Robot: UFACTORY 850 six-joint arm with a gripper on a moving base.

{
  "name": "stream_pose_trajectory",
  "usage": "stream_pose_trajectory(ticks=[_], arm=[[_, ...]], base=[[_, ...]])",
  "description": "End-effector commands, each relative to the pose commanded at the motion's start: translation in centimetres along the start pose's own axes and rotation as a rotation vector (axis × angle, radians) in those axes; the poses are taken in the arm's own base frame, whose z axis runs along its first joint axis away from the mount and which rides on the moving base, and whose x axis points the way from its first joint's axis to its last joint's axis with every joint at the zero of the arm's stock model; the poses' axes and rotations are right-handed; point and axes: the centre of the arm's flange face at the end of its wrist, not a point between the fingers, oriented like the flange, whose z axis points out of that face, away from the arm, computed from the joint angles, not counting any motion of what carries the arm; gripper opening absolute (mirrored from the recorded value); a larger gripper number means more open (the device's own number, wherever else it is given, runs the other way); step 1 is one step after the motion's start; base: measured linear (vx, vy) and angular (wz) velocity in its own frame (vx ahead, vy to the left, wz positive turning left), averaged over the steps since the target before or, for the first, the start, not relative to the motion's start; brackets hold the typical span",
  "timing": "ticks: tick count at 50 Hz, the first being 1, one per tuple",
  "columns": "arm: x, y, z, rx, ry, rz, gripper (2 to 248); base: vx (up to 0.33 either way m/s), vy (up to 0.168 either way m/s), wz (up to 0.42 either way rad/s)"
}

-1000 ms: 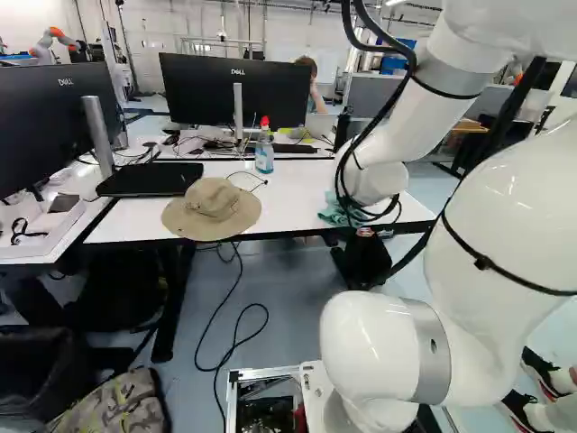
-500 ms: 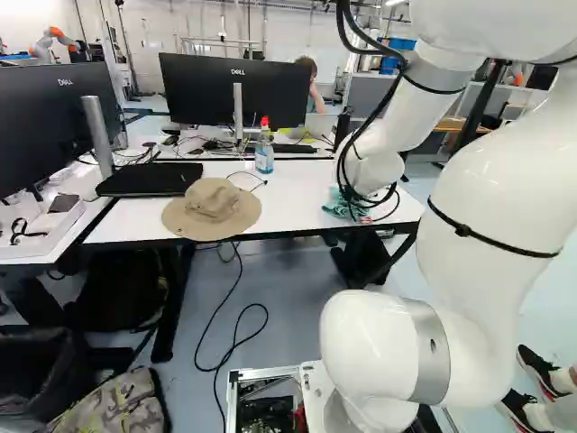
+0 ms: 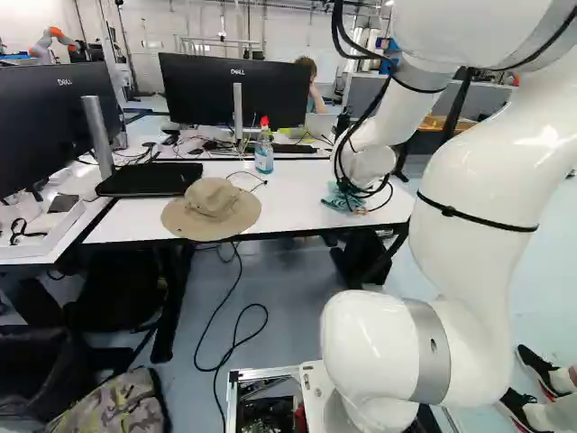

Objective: Clean the table with the green towel

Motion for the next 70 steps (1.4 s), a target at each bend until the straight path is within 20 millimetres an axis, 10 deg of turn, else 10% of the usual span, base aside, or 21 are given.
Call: stream_pose_trajectory(ticks=[45,70], arm=[[3.6,-5.9,4.3,0.081,0.026,-0.074,33],[1.6,-8.8,2.0,0.126,0.013,-0.116,33]], base=[[0.0,0.0,0.0],[0.0,0.0,0.0]])
